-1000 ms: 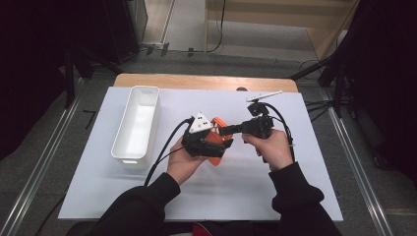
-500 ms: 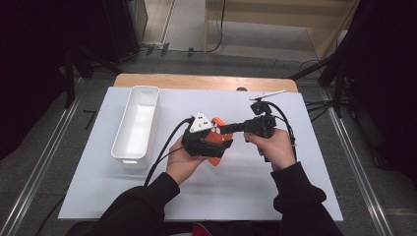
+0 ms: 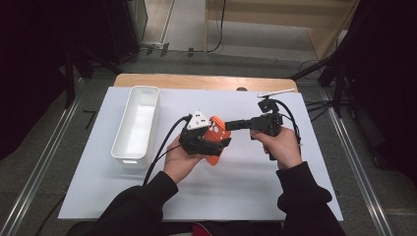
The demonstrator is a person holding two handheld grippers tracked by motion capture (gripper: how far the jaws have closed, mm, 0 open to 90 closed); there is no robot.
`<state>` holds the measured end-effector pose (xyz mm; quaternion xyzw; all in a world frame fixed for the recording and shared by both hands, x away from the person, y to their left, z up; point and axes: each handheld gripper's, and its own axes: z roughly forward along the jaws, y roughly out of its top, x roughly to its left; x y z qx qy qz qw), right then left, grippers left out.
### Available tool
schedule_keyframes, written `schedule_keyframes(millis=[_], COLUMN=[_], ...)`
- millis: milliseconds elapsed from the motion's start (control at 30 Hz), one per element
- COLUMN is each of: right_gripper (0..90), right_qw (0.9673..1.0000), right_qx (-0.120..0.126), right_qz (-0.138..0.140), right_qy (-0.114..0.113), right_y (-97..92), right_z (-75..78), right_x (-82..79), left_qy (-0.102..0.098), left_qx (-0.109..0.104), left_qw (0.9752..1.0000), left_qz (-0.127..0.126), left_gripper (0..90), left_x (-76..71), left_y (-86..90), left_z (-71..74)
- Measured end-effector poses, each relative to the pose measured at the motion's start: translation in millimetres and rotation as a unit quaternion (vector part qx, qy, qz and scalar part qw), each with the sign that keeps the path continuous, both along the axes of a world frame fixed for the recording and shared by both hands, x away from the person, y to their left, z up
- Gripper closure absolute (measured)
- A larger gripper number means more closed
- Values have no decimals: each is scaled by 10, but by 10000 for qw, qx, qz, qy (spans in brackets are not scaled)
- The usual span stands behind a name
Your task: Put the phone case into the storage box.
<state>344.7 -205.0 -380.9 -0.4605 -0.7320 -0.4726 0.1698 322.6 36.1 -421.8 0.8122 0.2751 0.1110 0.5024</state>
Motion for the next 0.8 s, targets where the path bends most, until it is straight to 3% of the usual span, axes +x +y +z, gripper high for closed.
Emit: schedule_keyframes(millis=[567,800], right_gripper=[371,361], right_qw=[9996,9990], right_qx=[-87,-213], right_qz=[-81,-46], right_qy=[-243,-386], right_y=[-109,-117], right_z=[-29,-70], right_x=[-19,-29], left_qy=[238,460], left_qx=[-78,-113], left_qw=[9997,9989], left_qz=[37,-42], left_gripper=[158,158], left_x=[41,66], left_y=[126,170], left_z=[121,167])
